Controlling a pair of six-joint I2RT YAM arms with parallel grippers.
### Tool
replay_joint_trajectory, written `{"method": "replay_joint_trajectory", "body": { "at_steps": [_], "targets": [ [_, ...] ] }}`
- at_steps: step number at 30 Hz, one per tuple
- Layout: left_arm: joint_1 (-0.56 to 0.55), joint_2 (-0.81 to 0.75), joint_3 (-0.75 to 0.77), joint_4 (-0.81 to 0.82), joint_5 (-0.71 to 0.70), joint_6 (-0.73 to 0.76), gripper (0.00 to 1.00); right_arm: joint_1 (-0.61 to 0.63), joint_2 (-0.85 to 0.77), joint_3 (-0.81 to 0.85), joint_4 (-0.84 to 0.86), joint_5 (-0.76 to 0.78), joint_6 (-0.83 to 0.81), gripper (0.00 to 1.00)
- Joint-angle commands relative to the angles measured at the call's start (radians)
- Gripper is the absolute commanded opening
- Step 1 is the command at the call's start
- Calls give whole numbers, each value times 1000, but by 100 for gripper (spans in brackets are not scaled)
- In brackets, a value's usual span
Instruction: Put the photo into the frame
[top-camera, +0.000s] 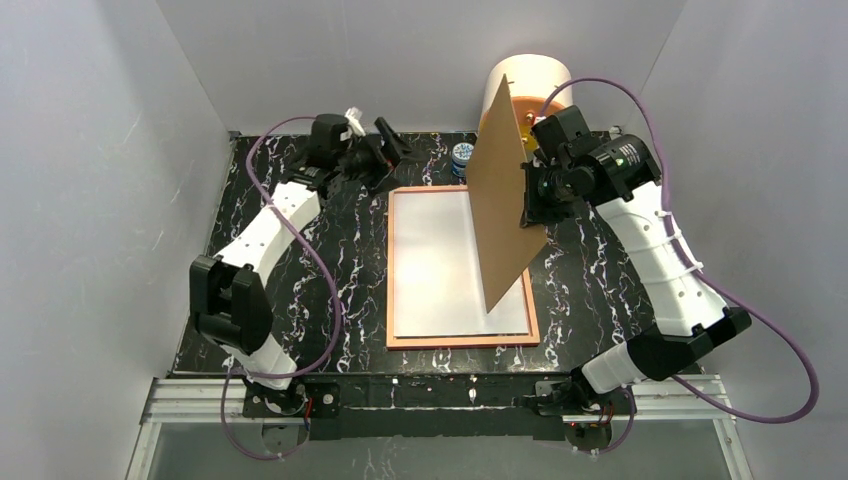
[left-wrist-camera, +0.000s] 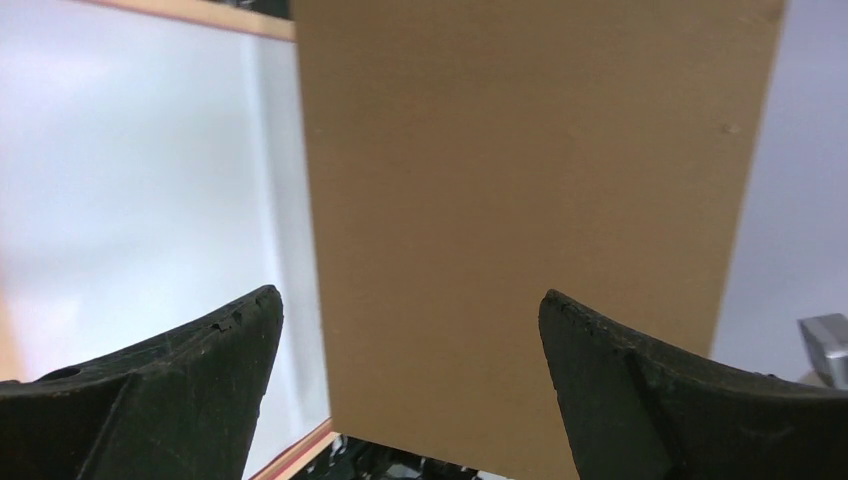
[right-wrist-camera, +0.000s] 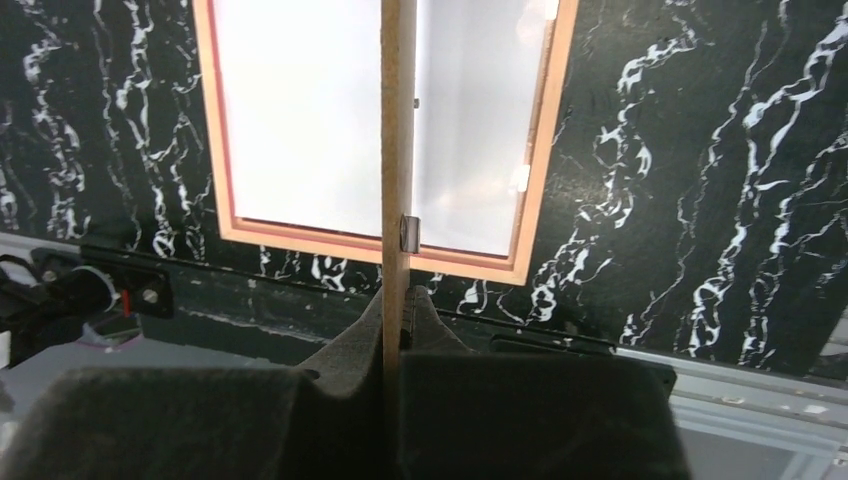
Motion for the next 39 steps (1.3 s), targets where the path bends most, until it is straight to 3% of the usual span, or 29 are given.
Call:
{"method": "replay_joint_trajectory", "body": {
  "at_steps": [1,8,14,20,30,35,39],
  "targets": [
    [-104,57,154,15,-96,-75,98,29,-20,-8,124,116,-44,1],
    [-185,116,353,-66,-246,-31,98,121,22,-12,168,234,-24,1],
    [-218,177,460,-70,-227,-10,99,235,77,11,133,345,-7,1],
    [-224,150,453,-78,-214,10,98,333,138,42,97,397,25,6],
    [-222,26,339,-308,-282,24,98,484,240,82,88,435,43,16],
    [-222,-35,277,-352,-281,-4,86,528,277,97,111,394,78,21],
    [-222,-47,224,-379,-238,-32,65,554,282,71,155,357,113,21]
  ]
}}
